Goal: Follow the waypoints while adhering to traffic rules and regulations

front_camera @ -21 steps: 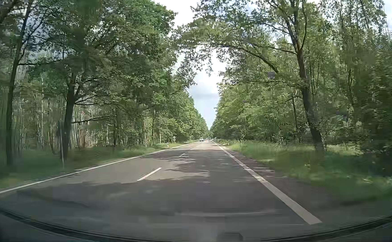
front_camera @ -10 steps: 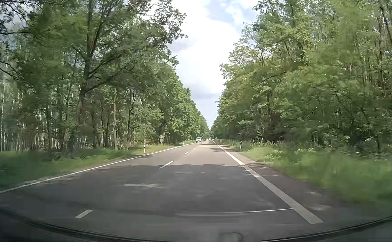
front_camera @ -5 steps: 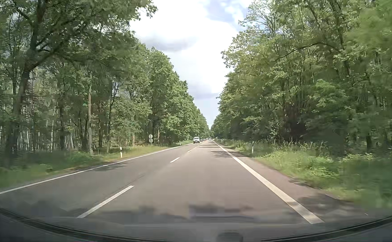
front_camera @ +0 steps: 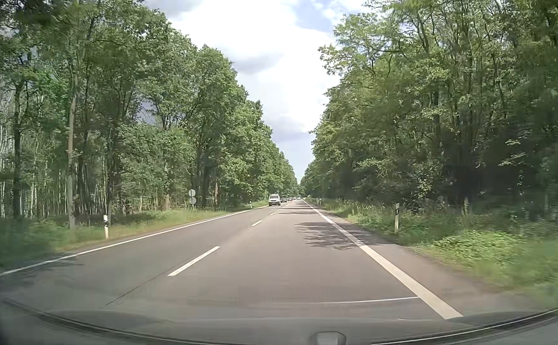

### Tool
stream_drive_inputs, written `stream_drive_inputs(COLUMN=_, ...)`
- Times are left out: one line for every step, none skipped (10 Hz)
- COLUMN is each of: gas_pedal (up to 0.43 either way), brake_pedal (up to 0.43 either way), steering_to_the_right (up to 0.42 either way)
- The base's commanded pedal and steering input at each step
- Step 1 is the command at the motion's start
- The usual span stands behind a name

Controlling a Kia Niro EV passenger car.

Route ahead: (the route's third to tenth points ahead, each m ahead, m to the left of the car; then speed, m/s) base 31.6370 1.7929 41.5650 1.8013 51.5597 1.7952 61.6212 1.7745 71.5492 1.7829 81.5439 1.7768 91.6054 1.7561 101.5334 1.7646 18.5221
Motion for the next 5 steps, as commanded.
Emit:
stream_drive_inputs(gas_pedal=0.11, brake_pedal=0.037, steering_to_the_right=-0.001)
stream_drive_inputs(gas_pedal=0.118, brake_pedal=0.03, steering_to_the_right=0.0)
stream_drive_inputs(gas_pedal=0.118, brake_pedal=0.037, steering_to_the_right=0.0)
stream_drive_inputs(gas_pedal=0.13, brake_pedal=0.03, steering_to_the_right=0.0)
stream_drive_inputs(gas_pedal=0.13, brake_pedal=0.037, steering_to_the_right=0.0)
